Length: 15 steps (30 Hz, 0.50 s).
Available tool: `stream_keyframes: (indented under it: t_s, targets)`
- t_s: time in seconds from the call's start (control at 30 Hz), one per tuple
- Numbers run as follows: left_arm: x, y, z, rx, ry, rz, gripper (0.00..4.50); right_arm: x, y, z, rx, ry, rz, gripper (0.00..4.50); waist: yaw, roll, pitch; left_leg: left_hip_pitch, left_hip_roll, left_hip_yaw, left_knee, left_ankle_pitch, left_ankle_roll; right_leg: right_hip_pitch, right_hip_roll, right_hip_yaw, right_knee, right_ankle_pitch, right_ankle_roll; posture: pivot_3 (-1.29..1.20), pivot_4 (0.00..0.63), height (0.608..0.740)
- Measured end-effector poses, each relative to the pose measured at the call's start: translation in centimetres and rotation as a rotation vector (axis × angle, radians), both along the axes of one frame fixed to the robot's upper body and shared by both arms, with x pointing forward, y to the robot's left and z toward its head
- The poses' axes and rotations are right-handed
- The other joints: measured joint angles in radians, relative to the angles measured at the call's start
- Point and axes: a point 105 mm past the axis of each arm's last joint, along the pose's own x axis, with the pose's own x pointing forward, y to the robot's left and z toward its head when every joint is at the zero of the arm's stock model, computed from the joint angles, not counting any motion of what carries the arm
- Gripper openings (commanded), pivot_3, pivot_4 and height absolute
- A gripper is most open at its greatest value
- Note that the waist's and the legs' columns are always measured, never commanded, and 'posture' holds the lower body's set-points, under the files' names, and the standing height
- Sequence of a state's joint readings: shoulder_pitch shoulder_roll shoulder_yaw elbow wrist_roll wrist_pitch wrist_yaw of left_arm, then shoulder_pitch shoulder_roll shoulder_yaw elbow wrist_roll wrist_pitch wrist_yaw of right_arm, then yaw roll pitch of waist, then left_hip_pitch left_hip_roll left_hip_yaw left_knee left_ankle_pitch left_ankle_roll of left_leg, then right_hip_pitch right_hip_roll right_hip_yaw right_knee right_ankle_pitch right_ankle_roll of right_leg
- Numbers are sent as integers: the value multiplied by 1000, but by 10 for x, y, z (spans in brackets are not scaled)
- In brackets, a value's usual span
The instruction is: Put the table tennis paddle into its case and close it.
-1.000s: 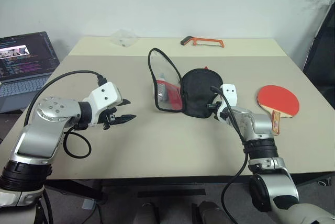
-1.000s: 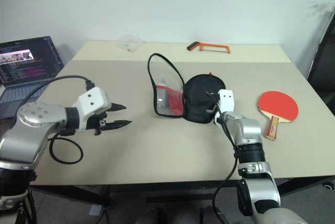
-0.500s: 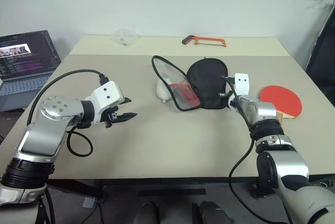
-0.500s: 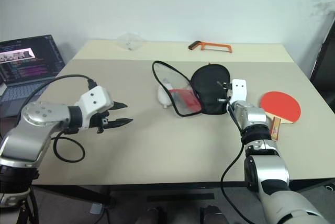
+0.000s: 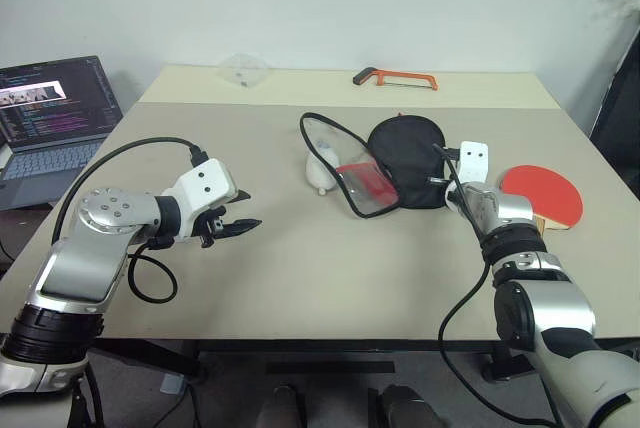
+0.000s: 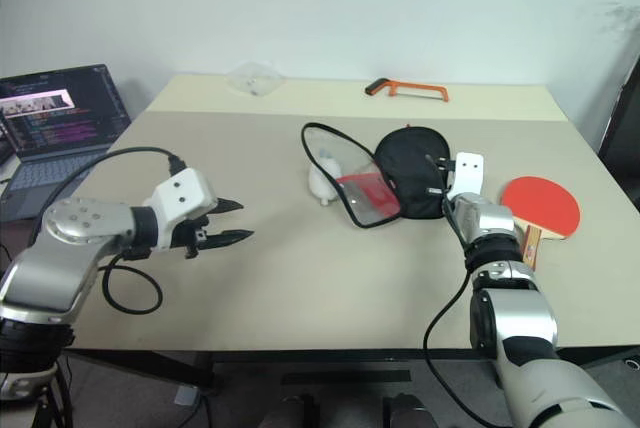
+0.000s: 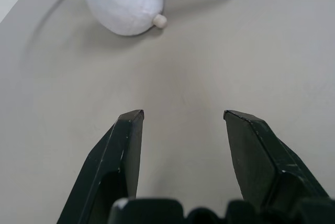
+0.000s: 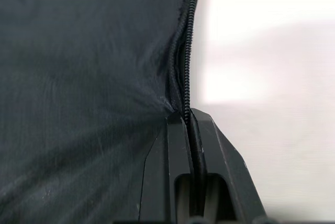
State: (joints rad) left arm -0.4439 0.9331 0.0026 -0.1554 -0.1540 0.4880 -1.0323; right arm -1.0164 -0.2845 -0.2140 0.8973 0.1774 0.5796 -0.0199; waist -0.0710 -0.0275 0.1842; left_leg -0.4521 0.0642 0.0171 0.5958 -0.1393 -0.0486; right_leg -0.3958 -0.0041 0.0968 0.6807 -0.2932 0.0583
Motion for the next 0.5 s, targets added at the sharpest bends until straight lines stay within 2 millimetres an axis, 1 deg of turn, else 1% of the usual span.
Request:
stream_keyframes:
  t_s: [0.27,0.37,0.4,0.43,0.5]
  targets:
    - [0,-2,-3,7,8,-10,2674,-5,-4,0,-10,13,-15,25,3,0,0,0,0,0,0,0,0,0,0,0,0,0,0,0,150,740]
    - [0,-4,-3,10,6,-18,2674,-7,3,-1,2,18,12,25,2,0,0,0,1,0,0,0,0,0,1,0,0,0,0,0,150,740]
    - [0,-4,-3,11,5,-20,2674,-8,7,0,7,20,21,459,1,0,0,0,1,0,0,0,0,0,1,0,1,0,0,0,150,740]
    - [0,-4,-3,12,5,-22,2674,-8,12,-1,13,23,30,673,0,0,0,0,1,0,0,0,0,0,1,0,1,0,0,0,150,740]
    - [0,-6,-4,15,7,-29,2674,-9,17,0,26,26,41,1361,-5,0,0,0,1,0,0,0,0,0,1,0,1,0,0,0,150,740]
